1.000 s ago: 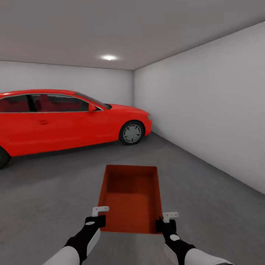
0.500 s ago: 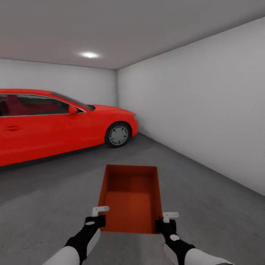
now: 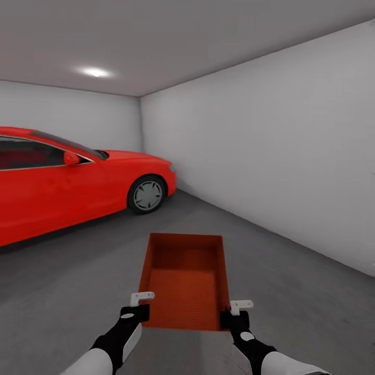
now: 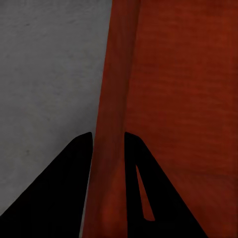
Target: Move the two storage containers from the living room to the garage. In the garage, place one container on the floor and stack the other container on top of it (either order is fine).
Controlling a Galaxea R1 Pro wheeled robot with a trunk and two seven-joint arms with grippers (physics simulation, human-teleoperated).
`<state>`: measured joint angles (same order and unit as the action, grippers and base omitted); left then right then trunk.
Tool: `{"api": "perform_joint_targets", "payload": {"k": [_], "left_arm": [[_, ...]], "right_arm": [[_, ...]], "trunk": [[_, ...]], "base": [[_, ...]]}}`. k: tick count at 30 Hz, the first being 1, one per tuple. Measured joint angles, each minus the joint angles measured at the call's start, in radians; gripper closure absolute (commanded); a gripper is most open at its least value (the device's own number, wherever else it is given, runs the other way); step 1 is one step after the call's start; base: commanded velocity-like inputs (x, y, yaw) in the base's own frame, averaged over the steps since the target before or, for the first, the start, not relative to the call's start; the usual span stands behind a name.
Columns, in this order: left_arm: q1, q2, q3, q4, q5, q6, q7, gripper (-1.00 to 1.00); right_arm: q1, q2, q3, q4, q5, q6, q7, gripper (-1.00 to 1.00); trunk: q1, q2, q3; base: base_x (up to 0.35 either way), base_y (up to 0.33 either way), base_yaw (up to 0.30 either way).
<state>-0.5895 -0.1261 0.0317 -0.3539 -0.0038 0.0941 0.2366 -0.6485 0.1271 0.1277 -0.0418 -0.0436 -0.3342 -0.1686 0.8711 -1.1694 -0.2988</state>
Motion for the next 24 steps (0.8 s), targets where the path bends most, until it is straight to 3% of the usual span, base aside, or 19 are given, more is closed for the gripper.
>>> {"api": "perform_joint_targets", "payload": {"k": [24], "left_arm": [[0.0, 0.0, 0.003, 0.0, -0.004, 0.0, -0.003, 1.0]], "right_arm": [[0.0, 0.001, 0.0, 0.0, -0.001, 0.0, -0.001, 1.0]], "trunk": [[0.0, 0.0, 0.0]], "base": [[0.297, 0.226, -0.285]]}}
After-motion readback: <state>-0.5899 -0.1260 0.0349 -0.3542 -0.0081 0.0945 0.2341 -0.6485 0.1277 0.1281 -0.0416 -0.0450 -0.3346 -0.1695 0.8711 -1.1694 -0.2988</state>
